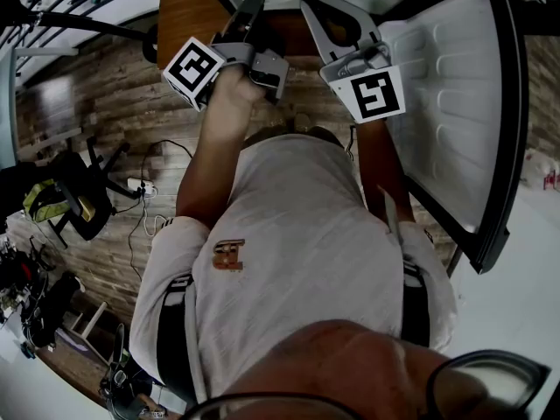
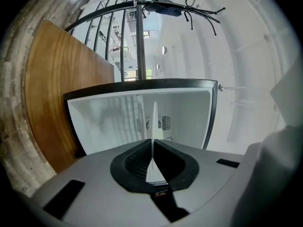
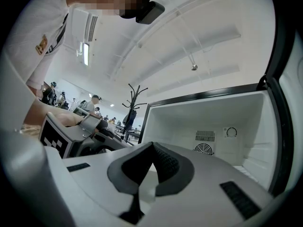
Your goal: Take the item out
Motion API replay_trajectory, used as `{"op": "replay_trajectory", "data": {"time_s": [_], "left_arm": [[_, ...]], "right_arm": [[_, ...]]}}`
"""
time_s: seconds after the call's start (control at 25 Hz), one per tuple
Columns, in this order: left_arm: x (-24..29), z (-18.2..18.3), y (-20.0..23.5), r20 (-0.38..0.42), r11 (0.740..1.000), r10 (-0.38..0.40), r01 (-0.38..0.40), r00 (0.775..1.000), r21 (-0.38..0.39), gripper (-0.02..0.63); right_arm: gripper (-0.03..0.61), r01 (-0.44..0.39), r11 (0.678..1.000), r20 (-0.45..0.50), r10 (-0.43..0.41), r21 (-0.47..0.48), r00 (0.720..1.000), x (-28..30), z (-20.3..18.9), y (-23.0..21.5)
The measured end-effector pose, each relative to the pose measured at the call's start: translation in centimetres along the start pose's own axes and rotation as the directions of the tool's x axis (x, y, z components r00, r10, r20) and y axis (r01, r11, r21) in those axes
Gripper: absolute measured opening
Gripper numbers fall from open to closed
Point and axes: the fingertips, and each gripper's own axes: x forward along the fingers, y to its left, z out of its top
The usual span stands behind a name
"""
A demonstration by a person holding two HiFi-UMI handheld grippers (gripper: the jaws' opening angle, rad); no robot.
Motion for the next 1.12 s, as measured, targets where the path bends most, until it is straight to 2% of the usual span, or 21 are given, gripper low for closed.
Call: {"op": "replay_trajectory", "data": {"time_s": [0.36, 1.12], "left_arm": [[0.0, 0.1, 0.3, 0.009, 1.000, 0.002, -0.002, 1.000, 0.006, 0.028], [-0.2, -0.1, -1.2, 0.005, 1.000, -0.009, 0.009, 1.000, 0.019, 0.028]], "right_arm": [[0.032, -0.007, 1.000, -0.015, 0.007, -0.001, 1.000, -0.1, -0.6, 0.0], [0.032, -0.023, 1.000, 0.005, 0.023, -0.012, 1.000, 0.2, 1.0, 0.4]]}}
